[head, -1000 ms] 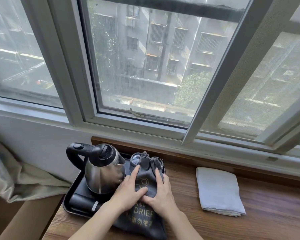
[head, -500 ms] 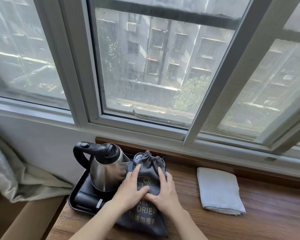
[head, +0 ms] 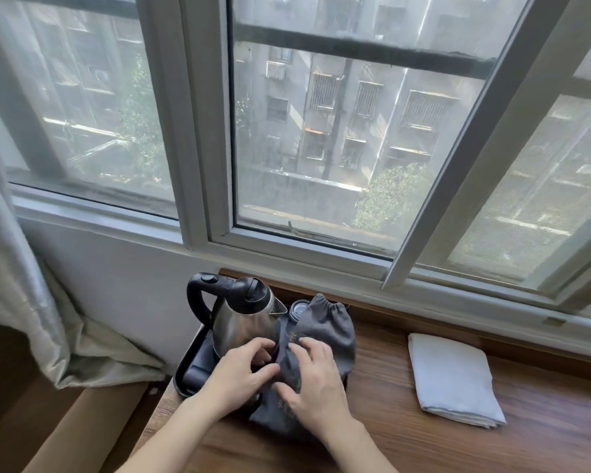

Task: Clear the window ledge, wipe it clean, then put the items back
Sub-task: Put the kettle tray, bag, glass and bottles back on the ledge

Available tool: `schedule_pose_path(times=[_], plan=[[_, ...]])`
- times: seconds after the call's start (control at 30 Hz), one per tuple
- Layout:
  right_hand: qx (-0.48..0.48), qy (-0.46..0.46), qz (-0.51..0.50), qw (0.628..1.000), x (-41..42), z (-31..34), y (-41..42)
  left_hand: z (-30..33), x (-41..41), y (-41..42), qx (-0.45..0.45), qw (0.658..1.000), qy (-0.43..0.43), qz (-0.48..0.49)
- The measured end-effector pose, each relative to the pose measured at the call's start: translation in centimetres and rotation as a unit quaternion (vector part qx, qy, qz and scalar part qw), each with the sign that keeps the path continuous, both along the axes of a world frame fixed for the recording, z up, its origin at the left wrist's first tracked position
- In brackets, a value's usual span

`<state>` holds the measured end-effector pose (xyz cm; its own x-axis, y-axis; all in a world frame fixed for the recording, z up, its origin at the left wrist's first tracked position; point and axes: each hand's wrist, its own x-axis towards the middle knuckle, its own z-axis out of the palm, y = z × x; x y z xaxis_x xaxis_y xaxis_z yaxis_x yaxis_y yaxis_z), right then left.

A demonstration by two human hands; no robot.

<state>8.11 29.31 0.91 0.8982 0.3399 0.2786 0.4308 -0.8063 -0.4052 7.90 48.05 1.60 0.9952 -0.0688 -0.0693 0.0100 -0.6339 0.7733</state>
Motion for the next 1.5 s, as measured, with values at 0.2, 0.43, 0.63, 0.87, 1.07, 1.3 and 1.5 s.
schedule_pose_path(times=[0.2,0.43,0.63,0.87,1.07,1.3,1.5], plan=[[-0.054,0.038,0.053,0.996,-1.4,-1.8,3.7,-1.8,-1.5,4.9,0.087,0.996,0.01,0.001],[-0.151,0.182,0.074,0.969,-0.5,-1.9,6.6,-3.2,-1.5,9.1,0.268,0.963,0.016,-0.029],[-0.198,0.226,0.083,0.95,0.3,-2.8,7.6,-3.8,-0.3,10.3,0.329,0.941,0.03,-0.067],[-0.203,0.231,0.082,0.948,0.7,-3.2,7.9,-4.6,0.9,11.4,0.324,0.941,0.031,-0.098],[-0.227,0.211,0.099,0.946,0.4,-3.2,7.7,-5.8,1.4,12.8,0.362,0.912,-0.067,-0.181],[-0.232,0.214,0.105,0.943,0.5,-3.2,7.7,-6.2,1.6,13.5,0.374,0.891,-0.126,-0.223],[-0.195,0.224,0.077,0.952,0.7,-2.4,7.4,-5.5,1.4,13.2,0.32,0.926,-0.069,-0.189]])
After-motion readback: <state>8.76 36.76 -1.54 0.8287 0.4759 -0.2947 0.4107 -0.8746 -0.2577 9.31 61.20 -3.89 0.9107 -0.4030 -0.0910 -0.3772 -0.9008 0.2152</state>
